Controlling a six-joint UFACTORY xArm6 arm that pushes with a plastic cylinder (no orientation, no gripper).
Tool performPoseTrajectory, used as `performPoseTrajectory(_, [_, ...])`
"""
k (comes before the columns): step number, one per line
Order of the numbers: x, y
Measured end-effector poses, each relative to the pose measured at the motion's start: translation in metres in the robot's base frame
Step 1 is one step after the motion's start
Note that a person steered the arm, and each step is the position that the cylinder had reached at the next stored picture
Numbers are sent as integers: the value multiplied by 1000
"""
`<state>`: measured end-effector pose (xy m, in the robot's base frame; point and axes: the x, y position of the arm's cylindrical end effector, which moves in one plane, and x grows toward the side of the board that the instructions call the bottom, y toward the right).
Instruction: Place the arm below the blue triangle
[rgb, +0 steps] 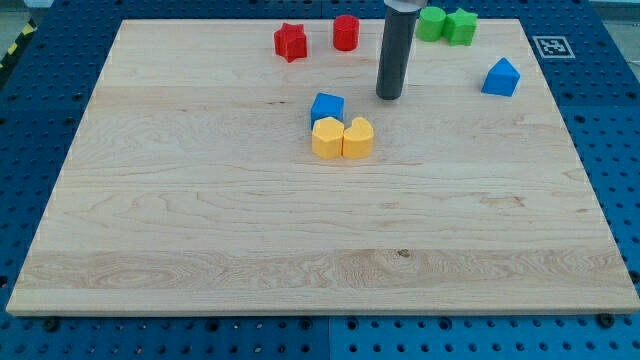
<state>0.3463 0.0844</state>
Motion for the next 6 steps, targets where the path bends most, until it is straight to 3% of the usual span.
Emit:
performPoseTrajectory(3, [11,28])
performPoseTrajectory(6, [18,96])
